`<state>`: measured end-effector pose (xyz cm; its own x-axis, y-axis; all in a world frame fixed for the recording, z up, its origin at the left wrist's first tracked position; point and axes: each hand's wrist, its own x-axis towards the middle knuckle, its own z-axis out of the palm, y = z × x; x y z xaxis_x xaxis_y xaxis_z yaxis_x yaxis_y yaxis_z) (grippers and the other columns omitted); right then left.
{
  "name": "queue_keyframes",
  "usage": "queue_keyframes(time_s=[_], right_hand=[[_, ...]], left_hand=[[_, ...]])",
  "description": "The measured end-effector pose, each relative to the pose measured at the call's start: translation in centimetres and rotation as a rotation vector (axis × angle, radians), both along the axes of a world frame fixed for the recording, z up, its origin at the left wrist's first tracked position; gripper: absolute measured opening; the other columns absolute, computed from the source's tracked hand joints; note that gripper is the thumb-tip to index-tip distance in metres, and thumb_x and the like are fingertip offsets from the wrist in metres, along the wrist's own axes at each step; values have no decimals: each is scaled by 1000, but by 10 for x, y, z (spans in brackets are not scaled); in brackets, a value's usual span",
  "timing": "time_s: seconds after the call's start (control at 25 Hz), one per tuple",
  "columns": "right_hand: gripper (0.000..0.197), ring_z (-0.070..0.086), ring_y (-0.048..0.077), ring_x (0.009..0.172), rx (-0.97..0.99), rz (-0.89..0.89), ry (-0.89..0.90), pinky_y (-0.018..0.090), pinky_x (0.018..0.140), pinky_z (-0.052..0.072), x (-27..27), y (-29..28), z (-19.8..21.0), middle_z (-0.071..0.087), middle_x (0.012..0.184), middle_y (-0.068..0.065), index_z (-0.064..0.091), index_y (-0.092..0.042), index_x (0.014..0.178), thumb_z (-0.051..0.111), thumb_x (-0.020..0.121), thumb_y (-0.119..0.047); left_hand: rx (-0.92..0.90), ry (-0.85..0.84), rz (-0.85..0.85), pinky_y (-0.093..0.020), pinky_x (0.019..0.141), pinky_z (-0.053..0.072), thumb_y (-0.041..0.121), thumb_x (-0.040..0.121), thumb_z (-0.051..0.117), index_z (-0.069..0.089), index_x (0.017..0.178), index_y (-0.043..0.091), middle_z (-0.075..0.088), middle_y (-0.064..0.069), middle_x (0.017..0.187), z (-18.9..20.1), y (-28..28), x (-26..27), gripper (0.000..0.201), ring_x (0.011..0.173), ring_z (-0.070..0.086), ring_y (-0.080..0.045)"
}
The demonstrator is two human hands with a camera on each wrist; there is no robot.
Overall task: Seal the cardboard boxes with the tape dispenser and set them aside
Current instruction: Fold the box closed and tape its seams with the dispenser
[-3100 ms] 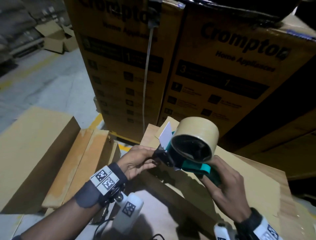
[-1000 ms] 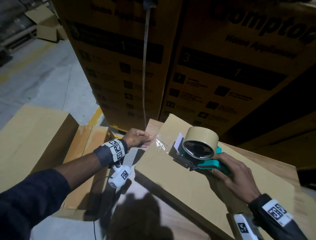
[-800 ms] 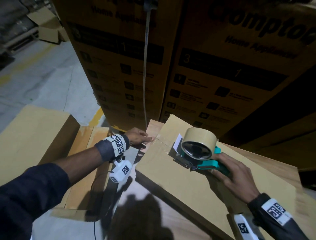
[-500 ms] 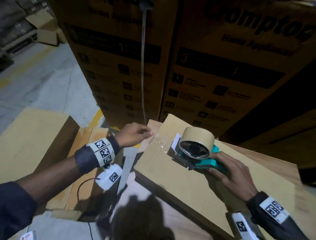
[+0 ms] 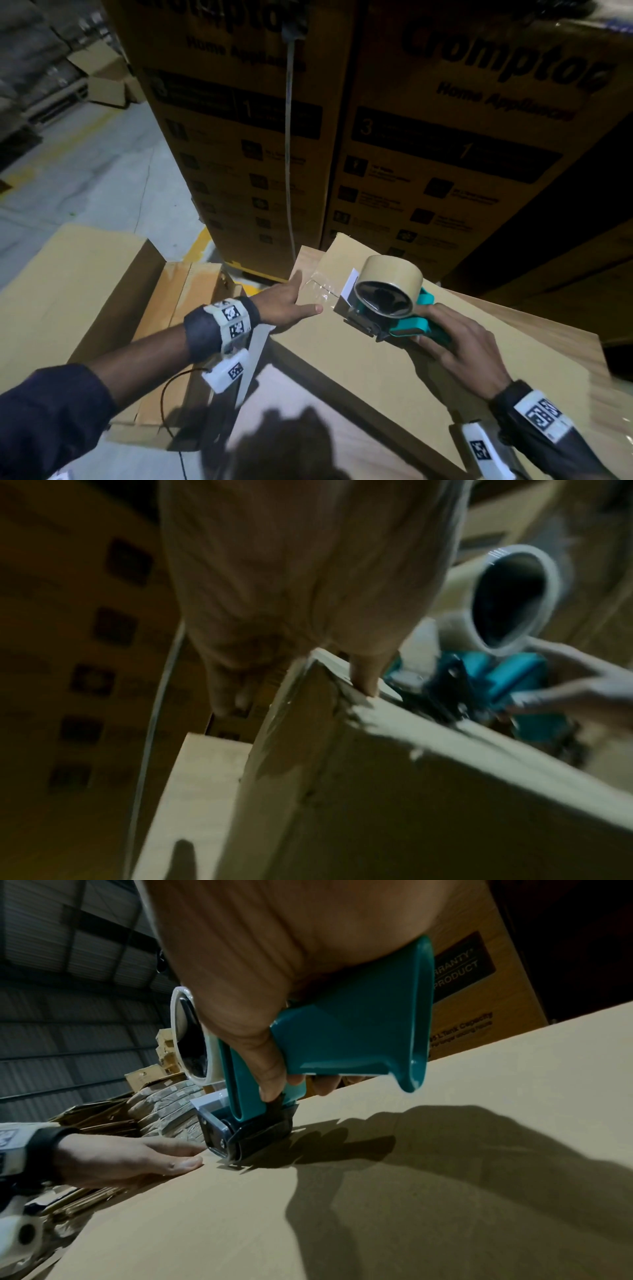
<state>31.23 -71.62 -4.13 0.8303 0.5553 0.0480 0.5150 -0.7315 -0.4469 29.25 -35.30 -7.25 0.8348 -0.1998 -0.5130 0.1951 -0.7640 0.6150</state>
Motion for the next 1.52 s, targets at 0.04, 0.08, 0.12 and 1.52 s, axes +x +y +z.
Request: queue_keyframes(time_s=[0.04,0.08,0.12,1.52], right_hand=[[60,54,0,102,-2,5,-4,21,79,48,0,0,0,64,122,-17,49,-49,131,79,87,-23],[58,54,0,103,-3,9,-8,22,79,50,0,0,1,65,123,-15,49,-49,131,79,87,-25],[57,56,1,103,-3,13,-11,24,79,52,1,1,2,65,123,-15,49,-49,131,78,88,-26],[77,73,29,87,-142,-71,-225,38,62,58,-45,-140,4,74,112,5,59,-31,127,94,65,-4]], left_hand=[[88,-153,-32,-46,123,31,70,91,54,-5,164,21,15,-4,171,4,-4,-6,106,152,30,-23],[173,-312,-91,-45,126,23,62,97,53,-10,163,20,0,-3,172,8,-9,-11,101,156,16,-20],[221,-411,-163,-42,128,18,58,101,49,-12,163,18,-11,-2,170,13,-12,-15,96,158,5,-17],[665,-428,-337,-61,123,-8,97,79,6,-11,162,16,-19,-2,167,-6,-42,-27,117,156,-15,-20]])
